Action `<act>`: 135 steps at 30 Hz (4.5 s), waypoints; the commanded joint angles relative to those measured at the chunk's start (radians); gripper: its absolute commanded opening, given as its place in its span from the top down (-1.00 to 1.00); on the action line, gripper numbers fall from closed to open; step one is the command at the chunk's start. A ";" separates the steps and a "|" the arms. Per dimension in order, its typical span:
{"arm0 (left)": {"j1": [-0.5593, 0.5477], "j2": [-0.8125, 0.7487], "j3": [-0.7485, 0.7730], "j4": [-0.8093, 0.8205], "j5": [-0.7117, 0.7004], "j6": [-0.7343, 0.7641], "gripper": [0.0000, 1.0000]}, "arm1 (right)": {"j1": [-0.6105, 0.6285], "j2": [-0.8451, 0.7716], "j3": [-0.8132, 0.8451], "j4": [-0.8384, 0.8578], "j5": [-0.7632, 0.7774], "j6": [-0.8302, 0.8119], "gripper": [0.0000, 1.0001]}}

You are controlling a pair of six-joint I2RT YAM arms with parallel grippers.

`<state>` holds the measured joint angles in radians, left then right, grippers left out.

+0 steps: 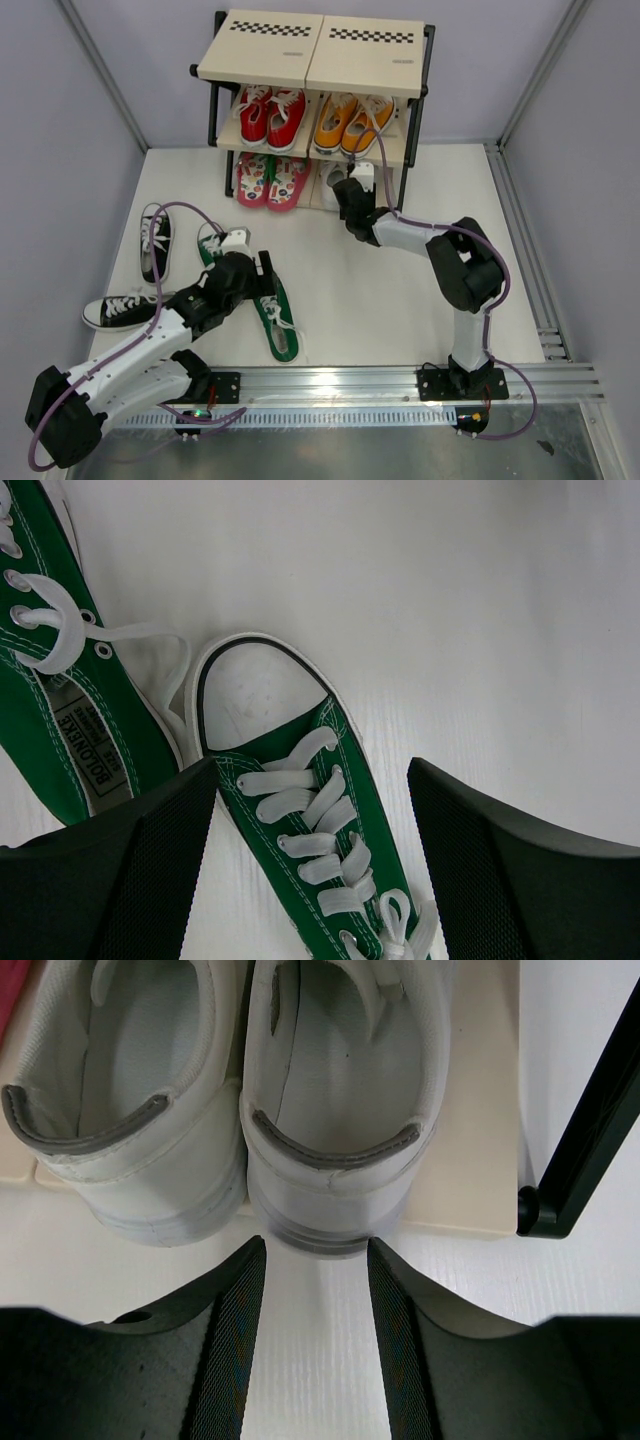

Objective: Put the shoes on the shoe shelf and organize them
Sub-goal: Place the shoe at the shoe shelf, then adjust the shoe shelf at the center of the board.

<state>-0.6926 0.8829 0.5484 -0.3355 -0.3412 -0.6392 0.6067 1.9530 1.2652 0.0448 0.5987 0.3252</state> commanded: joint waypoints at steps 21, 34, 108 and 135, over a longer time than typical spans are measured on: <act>-0.001 -0.041 -0.015 0.006 -0.025 0.004 -0.61 | -0.008 -0.017 -0.020 0.033 0.021 -0.014 0.67; -0.001 -0.030 -0.015 0.012 -0.027 0.007 -0.62 | -0.008 0.037 0.094 -0.023 0.039 -0.060 0.67; 0.765 0.724 0.858 0.406 0.531 0.292 -0.81 | -0.286 -0.836 -0.234 -0.017 -0.211 -0.052 -0.99; 0.786 1.079 1.121 0.578 0.709 0.185 -0.24 | -0.306 -0.824 -0.231 -0.075 -0.182 -0.037 -0.99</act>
<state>0.0910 1.9366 1.6325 0.1925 0.3435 -0.4427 0.3035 1.1347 0.9951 -0.0380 0.3916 0.2867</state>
